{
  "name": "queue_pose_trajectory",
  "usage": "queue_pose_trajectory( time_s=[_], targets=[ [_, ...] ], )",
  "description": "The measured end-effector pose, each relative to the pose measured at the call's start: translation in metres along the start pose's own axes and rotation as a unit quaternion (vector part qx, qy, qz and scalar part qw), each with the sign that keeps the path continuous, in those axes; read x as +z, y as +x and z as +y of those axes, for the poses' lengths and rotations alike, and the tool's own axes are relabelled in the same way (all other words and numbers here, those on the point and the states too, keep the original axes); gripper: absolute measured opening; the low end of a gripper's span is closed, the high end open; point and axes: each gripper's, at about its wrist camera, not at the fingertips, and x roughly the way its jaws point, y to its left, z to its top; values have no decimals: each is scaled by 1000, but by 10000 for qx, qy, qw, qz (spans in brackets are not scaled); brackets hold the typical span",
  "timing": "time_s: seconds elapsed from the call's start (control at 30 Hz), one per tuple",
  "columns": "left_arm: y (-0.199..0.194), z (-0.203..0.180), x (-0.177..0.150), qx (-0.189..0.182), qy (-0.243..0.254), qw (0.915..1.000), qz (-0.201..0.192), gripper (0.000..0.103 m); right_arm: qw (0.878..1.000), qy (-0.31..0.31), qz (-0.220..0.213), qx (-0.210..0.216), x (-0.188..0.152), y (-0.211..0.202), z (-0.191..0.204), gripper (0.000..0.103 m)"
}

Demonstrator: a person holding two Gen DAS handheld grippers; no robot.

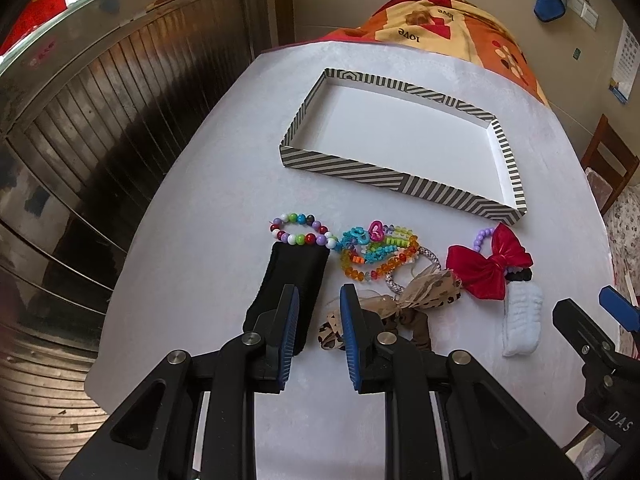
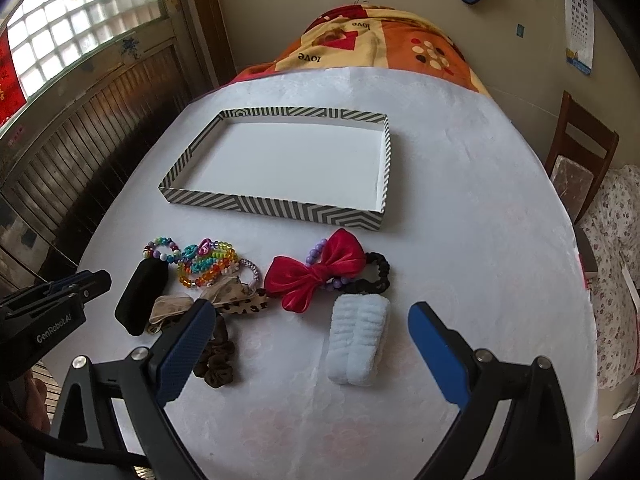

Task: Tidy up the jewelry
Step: 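Position the open left tool fingers around the black velvet hair clip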

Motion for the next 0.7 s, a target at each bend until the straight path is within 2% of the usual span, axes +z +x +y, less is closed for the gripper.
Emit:
queue_pose_trajectory(
  time_s=[0.7],
  targets=[
    [4,2,1,-47,53,9999,96,11,10000,-27,86,-12,3,5,1,100]
  ],
)
